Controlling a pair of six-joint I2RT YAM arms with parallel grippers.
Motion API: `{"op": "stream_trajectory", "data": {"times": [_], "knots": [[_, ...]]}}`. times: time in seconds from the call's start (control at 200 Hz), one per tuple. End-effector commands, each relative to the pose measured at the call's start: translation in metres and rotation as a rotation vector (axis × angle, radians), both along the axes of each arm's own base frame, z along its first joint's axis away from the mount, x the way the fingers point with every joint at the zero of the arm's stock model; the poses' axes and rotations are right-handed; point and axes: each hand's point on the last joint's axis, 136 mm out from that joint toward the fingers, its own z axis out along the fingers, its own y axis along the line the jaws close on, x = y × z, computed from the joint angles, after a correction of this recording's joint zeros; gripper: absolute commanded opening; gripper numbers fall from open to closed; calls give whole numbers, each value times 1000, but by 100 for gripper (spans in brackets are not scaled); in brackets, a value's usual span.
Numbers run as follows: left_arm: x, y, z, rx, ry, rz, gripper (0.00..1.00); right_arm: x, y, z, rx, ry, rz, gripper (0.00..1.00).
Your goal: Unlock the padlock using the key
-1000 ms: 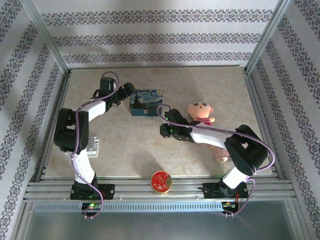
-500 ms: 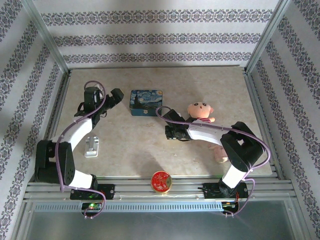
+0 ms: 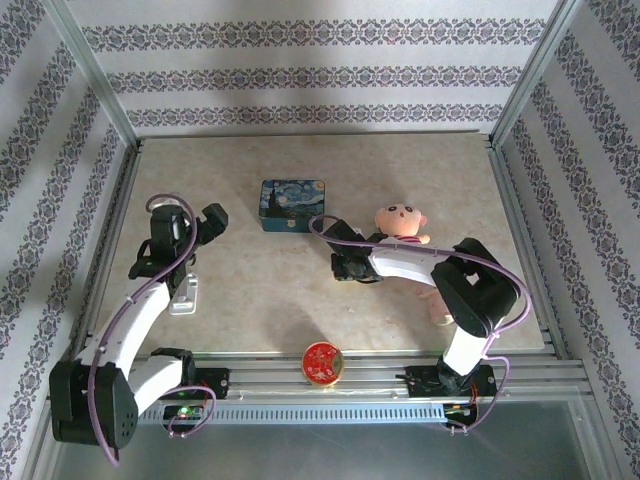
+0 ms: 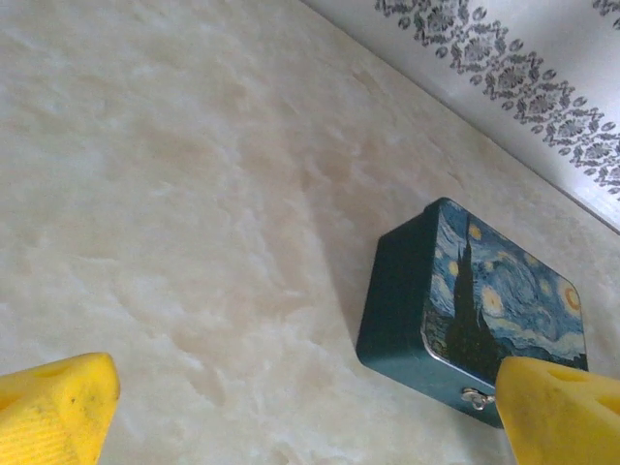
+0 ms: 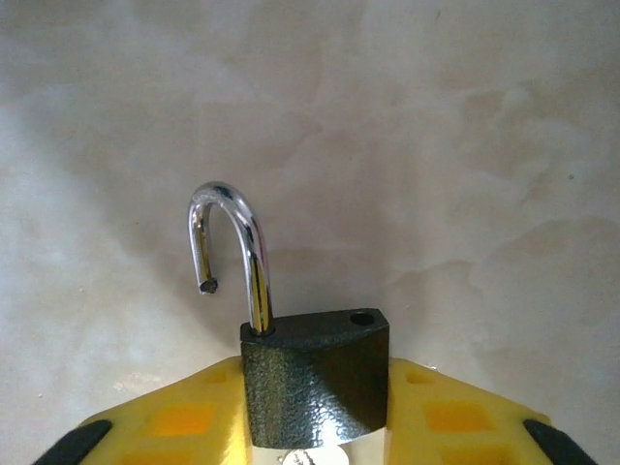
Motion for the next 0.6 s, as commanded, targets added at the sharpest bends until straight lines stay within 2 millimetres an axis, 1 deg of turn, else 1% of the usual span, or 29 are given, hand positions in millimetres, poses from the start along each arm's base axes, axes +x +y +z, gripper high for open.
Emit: {"op": "stream_trajectory", "data": {"times": [0.0, 0.11, 0.215, 0.37, 0.485, 0.6], "knots": [[-15, 18, -6, 80, 46, 44, 99, 2, 5, 0, -14, -4, 4, 36], [-19, 19, -9, 94, 62, 44, 99, 3, 8, 3, -5, -10, 6, 45], [-24, 22, -15, 112, 94, 49, 99, 4, 11, 8, 4, -18, 13, 51], [-30, 27, -17, 139, 111, 67, 99, 5, 8, 20, 3, -43, 17, 55], [-33, 31, -11, 154, 93, 86, 99, 6, 4, 37, 4, -84, 20, 56], [-37, 36, -6, 175, 71, 104, 99, 8, -4, 65, 17, -164, 18, 57]]}}
